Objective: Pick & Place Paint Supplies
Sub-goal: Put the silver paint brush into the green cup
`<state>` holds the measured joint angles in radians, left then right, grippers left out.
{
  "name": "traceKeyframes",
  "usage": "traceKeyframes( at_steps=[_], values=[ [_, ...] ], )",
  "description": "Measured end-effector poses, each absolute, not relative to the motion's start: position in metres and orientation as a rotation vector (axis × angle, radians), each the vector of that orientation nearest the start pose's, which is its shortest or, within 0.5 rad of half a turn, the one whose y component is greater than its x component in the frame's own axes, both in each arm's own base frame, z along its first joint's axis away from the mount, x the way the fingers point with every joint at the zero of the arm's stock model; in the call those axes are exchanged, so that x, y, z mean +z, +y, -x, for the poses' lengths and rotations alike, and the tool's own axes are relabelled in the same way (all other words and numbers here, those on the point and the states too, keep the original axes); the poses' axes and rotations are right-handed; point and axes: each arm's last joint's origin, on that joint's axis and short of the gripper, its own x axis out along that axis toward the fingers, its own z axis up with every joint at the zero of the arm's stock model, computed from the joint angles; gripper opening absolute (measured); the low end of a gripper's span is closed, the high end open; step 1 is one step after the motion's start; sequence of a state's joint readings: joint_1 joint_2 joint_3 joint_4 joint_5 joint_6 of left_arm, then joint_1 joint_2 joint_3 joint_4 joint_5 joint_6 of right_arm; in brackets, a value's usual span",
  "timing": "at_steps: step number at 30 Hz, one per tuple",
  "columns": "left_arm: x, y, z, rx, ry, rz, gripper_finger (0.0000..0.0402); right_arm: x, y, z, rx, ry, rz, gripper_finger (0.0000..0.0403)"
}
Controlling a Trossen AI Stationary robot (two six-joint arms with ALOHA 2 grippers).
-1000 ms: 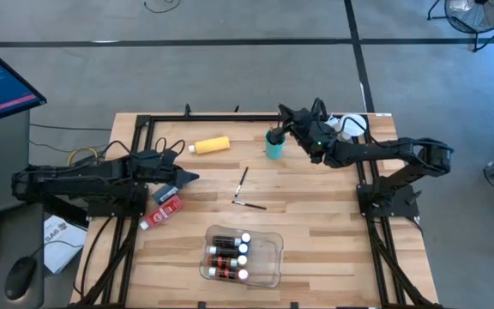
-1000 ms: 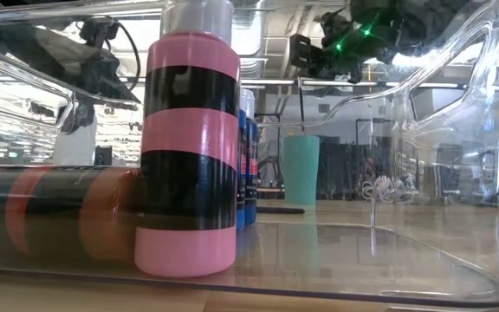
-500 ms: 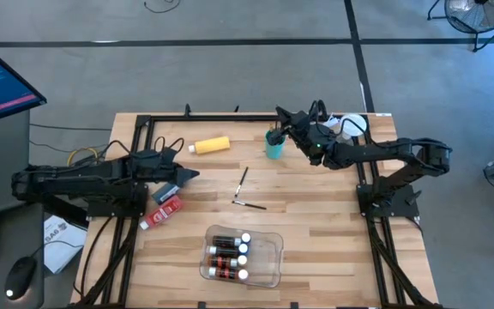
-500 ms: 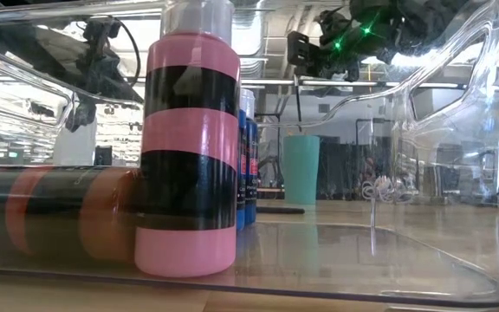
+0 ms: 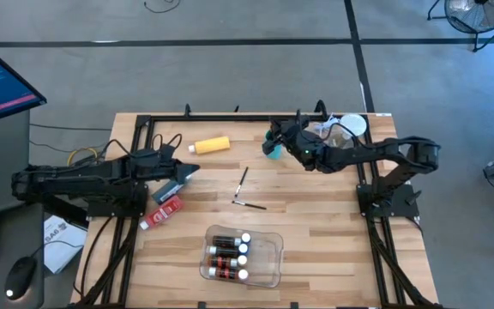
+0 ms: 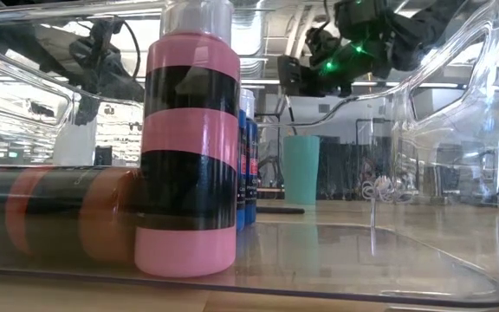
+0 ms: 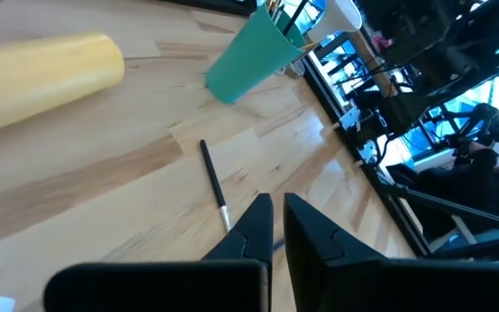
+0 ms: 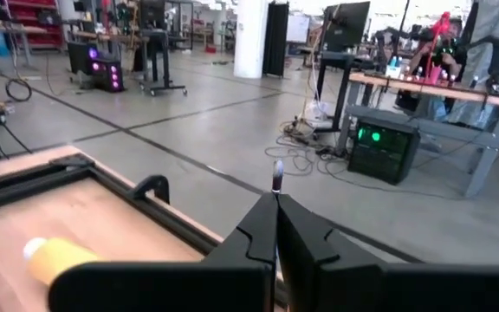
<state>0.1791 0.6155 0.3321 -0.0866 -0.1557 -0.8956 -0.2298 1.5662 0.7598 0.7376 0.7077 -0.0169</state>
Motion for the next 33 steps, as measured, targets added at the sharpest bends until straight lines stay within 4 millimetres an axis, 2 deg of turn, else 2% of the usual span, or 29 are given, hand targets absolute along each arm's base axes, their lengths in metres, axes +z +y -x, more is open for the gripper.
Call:
traceKeyframes(
  at_steps=[5, 8, 14, 19, 24, 27, 30, 33],
  values=[
    [0.210, 0.031, -0.143, 0.475, 0.195, 0.880, 0.0001, 0.223, -0.092, -0.309, -0.959, 0.077, 0.020, 0.0002],
    [0.210, 0.031, -0.143, 0.475, 0.195, 0.879, 0.0002, 0.223, -0.093, -0.308, -0.991, 0.082, 0.016, 0.0017],
    [0.210, 0.030, -0.143, 0.467, 0.202, 0.863, 0.0002, 0.225, -0.088, -0.307, -0.991, 0.074, -0.006, 0.0083],
    [0.211, 0.030, -0.143, 0.465, 0.201, 0.856, 0.0002, 0.235, -0.075, -0.307, -1.036, 0.056, 0.010, 0.0136],
    [0.217, 0.029, -0.145, 0.389, 0.155, 0.876, 0.0002, 0.281, -0.050, -0.303, -0.956, -0.029, 0.050, 0.0166],
    [0.223, 0.027, -0.147, 0.294, 0.127, 0.889, 0.0001, 0.313, -0.034, -0.299, -0.838, -0.053, 0.023, 0.0172],
    [0.229, 0.025, -0.148, 0.192, 0.100, 0.906, 0.0001, 0.345, -0.023, -0.292, -0.745, 0.003, -0.039, 0.0171],
    [0.232, 0.024, -0.149, 0.139, 0.090, 0.946, 0.0001, 0.369, -0.019, -0.285, -0.631, 0.155, -0.133, 0.0163]
  ],
)
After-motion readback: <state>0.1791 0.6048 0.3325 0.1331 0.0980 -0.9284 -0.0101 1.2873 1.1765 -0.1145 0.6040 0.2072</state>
